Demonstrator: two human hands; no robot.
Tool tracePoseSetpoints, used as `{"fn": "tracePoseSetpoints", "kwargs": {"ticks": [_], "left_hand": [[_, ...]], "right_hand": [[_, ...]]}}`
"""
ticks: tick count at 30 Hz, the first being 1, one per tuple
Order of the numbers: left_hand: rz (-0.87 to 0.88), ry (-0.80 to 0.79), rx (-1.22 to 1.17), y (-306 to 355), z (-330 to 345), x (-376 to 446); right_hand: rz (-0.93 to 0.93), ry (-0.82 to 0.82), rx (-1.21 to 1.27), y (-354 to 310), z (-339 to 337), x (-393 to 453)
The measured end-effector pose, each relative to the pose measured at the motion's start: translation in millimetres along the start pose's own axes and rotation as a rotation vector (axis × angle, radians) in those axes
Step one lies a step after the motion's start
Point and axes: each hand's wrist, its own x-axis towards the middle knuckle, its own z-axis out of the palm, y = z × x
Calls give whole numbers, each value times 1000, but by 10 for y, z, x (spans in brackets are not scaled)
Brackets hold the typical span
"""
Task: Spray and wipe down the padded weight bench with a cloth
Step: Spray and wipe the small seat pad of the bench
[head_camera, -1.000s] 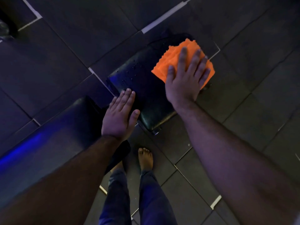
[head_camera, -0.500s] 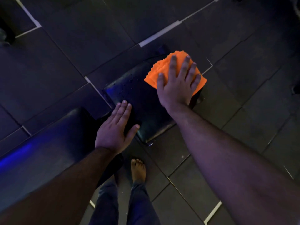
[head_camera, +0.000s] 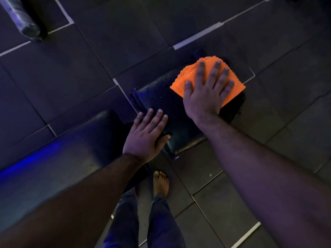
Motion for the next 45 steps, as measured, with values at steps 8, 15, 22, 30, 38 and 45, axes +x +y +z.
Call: {"fn": "tracePoseSetpoints", "kwargs": {"ticks": [8, 15, 22, 30, 38, 45], "left_hand": [[-14, -146, 32, 90, -365, 107], [-174, -76, 110, -388, -719, 176], [-380, -268, 174, -507, -703, 363], [-319, 91, 110, -612, -578, 204], [-402, -10, -20, -536, -780, 328], [296, -328, 101, -631, -725, 711]], "right_hand": [[-205, -53, -26, 319, 19, -420], [-274, -31, -24, -421, 81, -109], [-376, 31, 17, -367, 332, -949], [-359, 12, 34, -677, 408, -861], [-381, 58, 71, -667, 423, -945], [-65, 32, 93, 53, 451, -1652]]}}
